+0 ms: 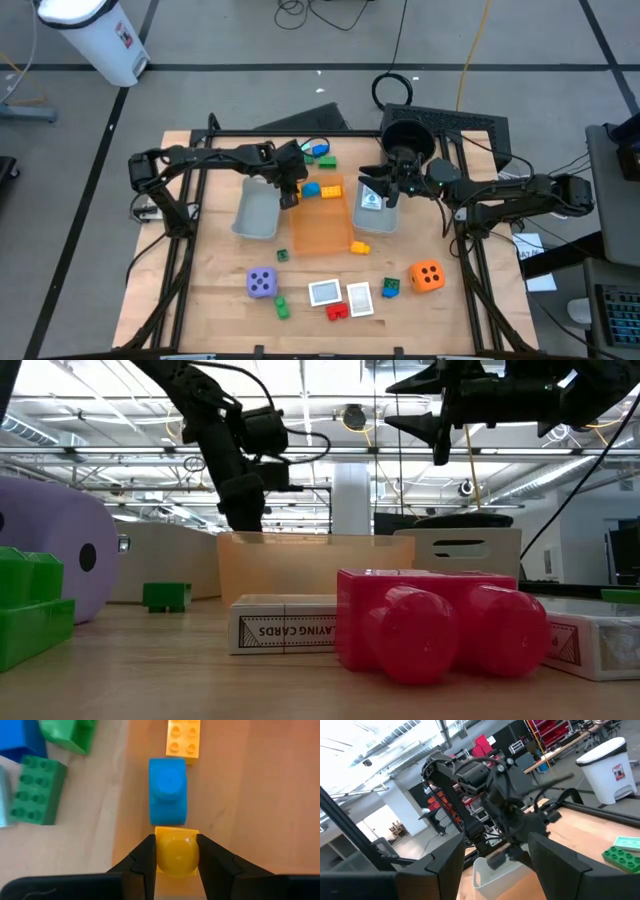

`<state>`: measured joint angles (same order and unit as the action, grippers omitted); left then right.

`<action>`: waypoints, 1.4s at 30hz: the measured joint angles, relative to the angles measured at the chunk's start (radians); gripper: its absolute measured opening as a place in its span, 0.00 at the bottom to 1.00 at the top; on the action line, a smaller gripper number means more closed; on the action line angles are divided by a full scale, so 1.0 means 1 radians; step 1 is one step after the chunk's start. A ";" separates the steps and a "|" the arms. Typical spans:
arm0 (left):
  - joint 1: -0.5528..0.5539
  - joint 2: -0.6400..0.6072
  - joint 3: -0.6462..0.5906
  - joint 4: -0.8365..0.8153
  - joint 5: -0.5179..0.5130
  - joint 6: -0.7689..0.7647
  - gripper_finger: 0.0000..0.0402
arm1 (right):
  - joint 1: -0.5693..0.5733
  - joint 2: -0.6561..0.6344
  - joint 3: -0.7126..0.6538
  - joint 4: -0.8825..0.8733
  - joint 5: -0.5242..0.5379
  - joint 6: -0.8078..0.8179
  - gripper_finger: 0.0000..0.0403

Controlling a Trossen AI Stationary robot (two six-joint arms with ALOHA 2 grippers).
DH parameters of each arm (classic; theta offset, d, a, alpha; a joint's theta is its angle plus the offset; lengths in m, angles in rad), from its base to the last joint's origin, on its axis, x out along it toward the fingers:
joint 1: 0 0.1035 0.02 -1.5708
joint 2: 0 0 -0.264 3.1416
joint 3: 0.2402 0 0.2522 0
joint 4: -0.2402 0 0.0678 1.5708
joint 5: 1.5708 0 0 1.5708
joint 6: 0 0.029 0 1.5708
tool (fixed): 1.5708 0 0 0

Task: Pick & Place Toys
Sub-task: Put the yellow game piece block into the orange bin, then put the blue game piece block into the orange bin

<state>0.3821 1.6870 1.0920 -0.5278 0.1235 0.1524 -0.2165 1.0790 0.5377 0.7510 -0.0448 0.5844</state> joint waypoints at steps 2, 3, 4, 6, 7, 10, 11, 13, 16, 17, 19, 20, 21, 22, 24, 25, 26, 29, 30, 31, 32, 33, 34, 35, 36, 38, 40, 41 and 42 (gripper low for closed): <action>-0.001 0.019 0.000 0.002 0.007 -0.001 0.28 | 0.000 0.000 0.000 -0.001 -0.001 0.005 0.52; -0.002 0.028 0.000 0.005 0.006 -0.001 0.28 | 0.000 0.000 0.001 -0.002 -0.001 0.005 0.52; -0.003 0.033 0.000 0.006 0.006 -0.002 0.28 | 0.000 0.000 0.001 -0.003 -0.001 0.005 0.52; -0.003 0.046 0.000 0.007 0.006 -0.004 0.28 | 0.000 0.000 0.001 -0.005 -0.002 0.012 0.52; -0.003 0.048 0.000 0.009 0.007 -0.004 0.28 | 0.000 0.000 0.001 -0.007 -0.003 0.013 0.52; -0.003 0.053 0.000 0.016 0.006 -0.004 0.28 | 0.000 0.000 0.001 -0.010 -0.003 0.013 0.52; -0.003 0.053 0.000 0.019 0.004 -0.005 0.28 | 0.000 0.000 0.001 -0.012 -0.003 0.014 0.52; -0.003 0.053 0.000 0.025 -0.005 -0.007 0.28 | 0.000 0.000 0.001 -0.019 -0.003 0.013 0.52; -0.003 0.054 0.000 0.033 -0.017 -0.011 0.28 | 0.000 0.000 0.001 -0.029 -0.003 0.017 0.52; -0.003 0.054 0.000 0.033 -0.020 -0.016 0.28 | 0.000 0.000 0.001 -0.031 -0.003 0.018 0.52; -0.003 0.054 0.000 0.033 -0.021 -0.024 0.28 | 0.000 0.000 0.001 -0.031 -0.003 0.024 0.52; -0.003 0.054 0.000 0.034 -0.021 -0.024 0.28 | 0.000 0.000 0.001 -0.031 -0.003 0.025 0.52; -0.003 0.054 0.000 0.034 -0.021 -0.024 0.28 | 0.000 0.000 0.001 -0.031 -0.003 0.025 0.52; -0.003 0.054 0.000 0.034 -0.021 -0.024 0.28 | 0.000 0.000 0.001 -0.031 -0.003 0.025 0.52; -0.003 0.054 0.000 0.034 -0.021 -0.027 0.30 | 0.000 0.000 0.001 -0.031 -0.003 0.025 0.52; -0.003 0.054 0.000 0.034 -0.021 -0.028 0.31 | 0.000 0.000 0.001 -0.031 -0.003 0.025 0.52; -0.003 0.054 0.000 0.034 -0.021 -0.031 0.34 | 0.000 0.000 0.001 -0.031 -0.003 0.025 0.52; -0.003 0.055 0.000 0.033 -0.021 -0.039 0.42 | 0.000 0.000 0.001 -0.031 -0.003 0.025 0.52; -0.003 0.055 0.000 0.034 -0.021 -0.052 0.45 | 0.000 0.000 0.001 -0.031 -0.003 0.025 0.52; -0.003 0.055 0.000 0.036 -0.020 -0.065 0.48 | 0.000 0.000 0.001 -0.031 -0.003 0.025 0.52; -0.003 0.055 0.000 0.035 -0.020 -0.079 0.51 | 0.000 0.000 0.001 -0.031 -0.003 0.025 0.52; -0.003 0.055 0.000 0.035 -0.020 -0.091 0.53 | 0.000 0.000 0.001 -0.031 -0.003 0.025 0.52; -0.003 0.055 0.000 0.035 -0.021 -0.104 0.55 | 0.000 0.000 0.001 -0.031 -0.003 0.025 0.52; -0.003 0.055 0.000 0.035 -0.021 -0.116 0.57 | 0.000 0.000 0.001 -0.031 -0.003 0.025 0.52; -0.003 0.054 0.000 0.035 -0.020 -0.128 0.59 | 0.000 0.000 0.001 -0.031 -0.003 0.025 0.52; -0.003 0.048 -0.001 0.034 -0.017 -0.145 0.61 | 0.000 0.000 0.001 -0.031 -0.003 0.027 0.52; -0.005 0.036 -0.001 0.039 -0.003 -0.159 0.63 | 0.000 0.000 0.001 -0.031 -0.003 0.033 0.52; -0.005 0.029 -0.001 0.044 0.008 -0.163 0.64 | 0.000 0.000 0.001 -0.031 -0.003 0.033 0.52; -0.006 0.019 -0.001 0.052 0.019 -0.165 0.64 | 0.000 0.000 0.001 -0.031 -0.003 0.033 0.52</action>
<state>0.3762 1.7063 1.0912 -0.4760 0.1430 -0.0121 -0.2161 1.0790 0.5385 0.7204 -0.0483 0.6170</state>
